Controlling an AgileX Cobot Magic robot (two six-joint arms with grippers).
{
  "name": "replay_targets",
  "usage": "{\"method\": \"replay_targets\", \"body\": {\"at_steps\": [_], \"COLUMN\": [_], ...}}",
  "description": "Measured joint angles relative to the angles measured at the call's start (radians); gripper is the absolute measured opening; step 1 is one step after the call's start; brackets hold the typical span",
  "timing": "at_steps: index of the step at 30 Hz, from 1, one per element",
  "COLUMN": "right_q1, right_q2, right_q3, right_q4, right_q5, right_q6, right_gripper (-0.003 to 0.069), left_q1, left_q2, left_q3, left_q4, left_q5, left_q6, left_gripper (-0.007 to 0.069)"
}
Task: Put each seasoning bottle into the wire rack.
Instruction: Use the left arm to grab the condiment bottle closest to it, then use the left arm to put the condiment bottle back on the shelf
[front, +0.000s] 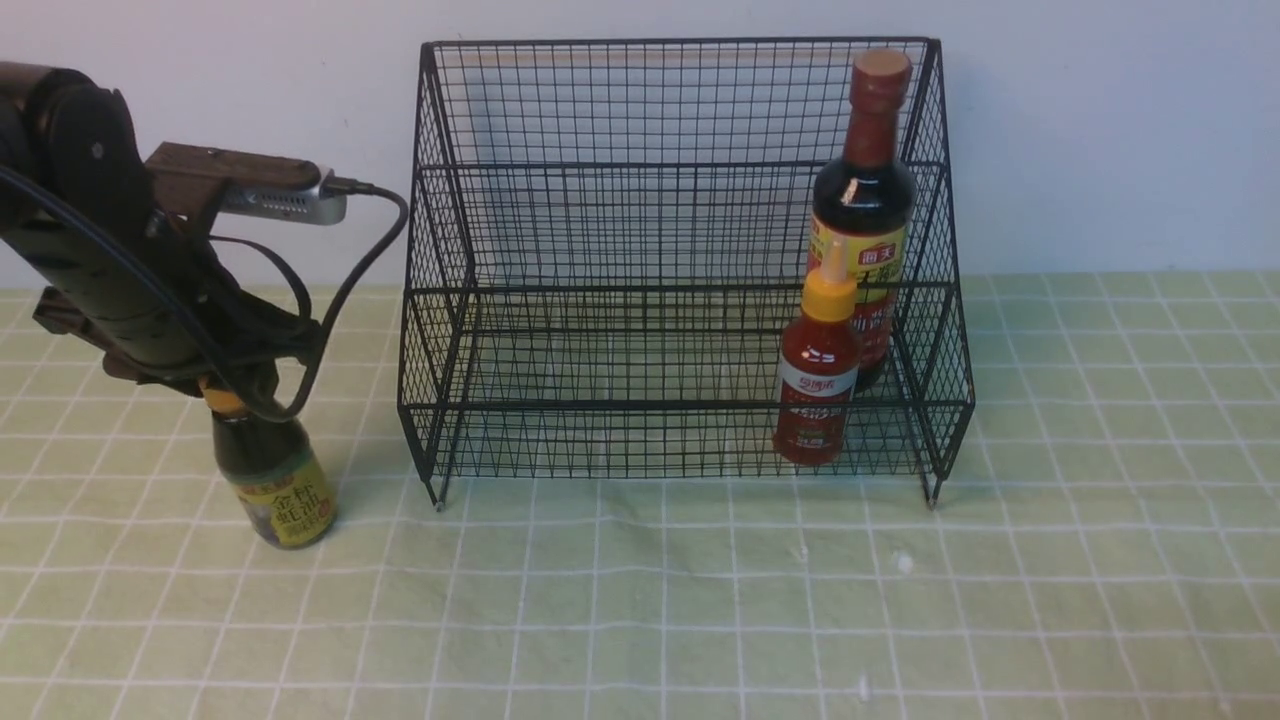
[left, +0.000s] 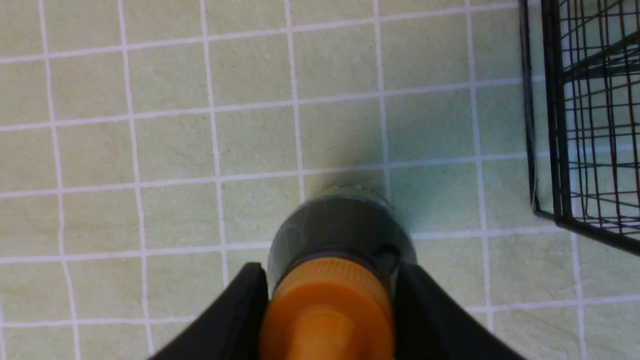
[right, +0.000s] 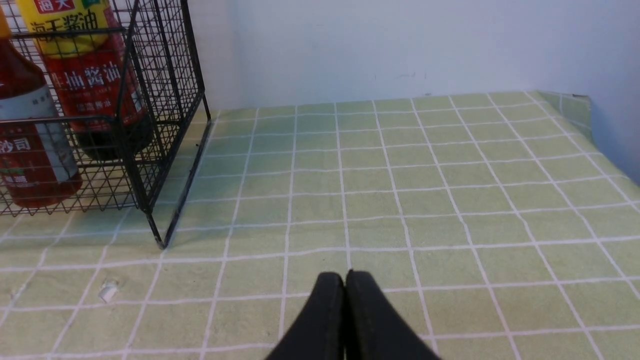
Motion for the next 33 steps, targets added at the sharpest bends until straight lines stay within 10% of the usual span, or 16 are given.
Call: {"method": "replay_targets", "body": {"at_steps": [17, 33], "right_q1": [0.0, 0.0], "right_q2": [0.0, 0.0], "right_q3": [0.0, 0.0], "right_q4": [0.0, 0.0], "right_q5": [0.0, 0.0], "right_q6": [0.0, 0.0], "right_gripper": [-0.0015, -0.0015], "left_q1": [-0.063, -0.279], "left_q2": [-0.178, -0.057], "left_q3": [-0.407, -0.489], "left_q4": [-0.052, -0.102], "left_q5": [0.281, 0.204], "left_q6": [0.038, 0.063], "left_gripper": [0.0288, 0.0288]}}
